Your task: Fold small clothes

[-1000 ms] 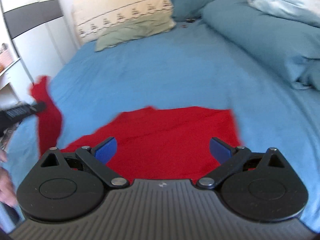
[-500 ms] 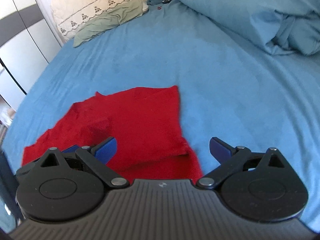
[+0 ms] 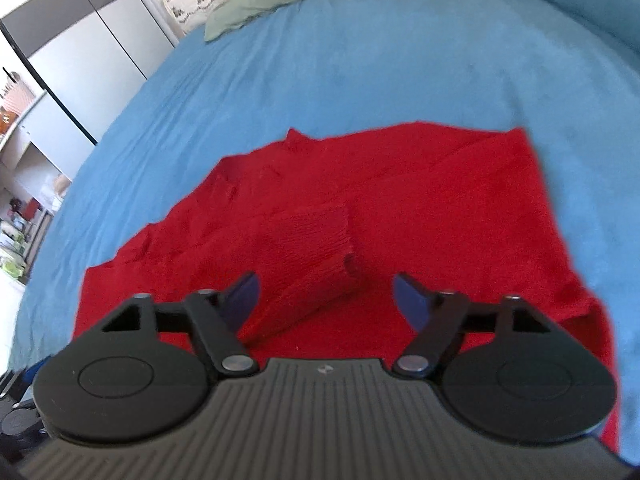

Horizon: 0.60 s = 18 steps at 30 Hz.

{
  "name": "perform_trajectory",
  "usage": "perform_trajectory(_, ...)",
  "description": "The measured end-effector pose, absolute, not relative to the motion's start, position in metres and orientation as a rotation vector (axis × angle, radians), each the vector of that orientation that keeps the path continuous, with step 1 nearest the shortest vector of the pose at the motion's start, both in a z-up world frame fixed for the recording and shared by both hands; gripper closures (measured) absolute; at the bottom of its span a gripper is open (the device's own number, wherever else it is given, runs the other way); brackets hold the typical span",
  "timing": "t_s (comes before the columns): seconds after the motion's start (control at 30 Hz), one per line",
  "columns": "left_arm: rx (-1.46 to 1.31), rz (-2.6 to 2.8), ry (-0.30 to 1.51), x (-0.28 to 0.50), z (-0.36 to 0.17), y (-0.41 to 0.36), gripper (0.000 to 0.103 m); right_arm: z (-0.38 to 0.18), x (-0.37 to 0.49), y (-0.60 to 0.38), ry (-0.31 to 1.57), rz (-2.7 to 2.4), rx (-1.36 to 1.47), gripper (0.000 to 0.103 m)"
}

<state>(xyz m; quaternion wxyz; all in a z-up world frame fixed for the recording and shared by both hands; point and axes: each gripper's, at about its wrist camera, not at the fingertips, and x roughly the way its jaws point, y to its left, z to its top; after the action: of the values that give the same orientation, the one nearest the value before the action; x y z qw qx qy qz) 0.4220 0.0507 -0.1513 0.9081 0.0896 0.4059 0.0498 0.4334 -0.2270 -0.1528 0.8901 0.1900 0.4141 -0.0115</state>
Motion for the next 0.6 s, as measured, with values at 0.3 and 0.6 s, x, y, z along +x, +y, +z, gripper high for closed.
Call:
perform_trajectory(0.3,0.1,0.119,0.853,0.437,-0.171,0.067,0.027,-0.161,0.447,-0.201,0.862,-0.083,0.236,0.075)
perform_trajectory(0.6,0.098,0.112,0.855,0.45,-0.17,0.075,0.027,-0.093,0.445,-0.197,0.72,-0.082,0.104,0.081)
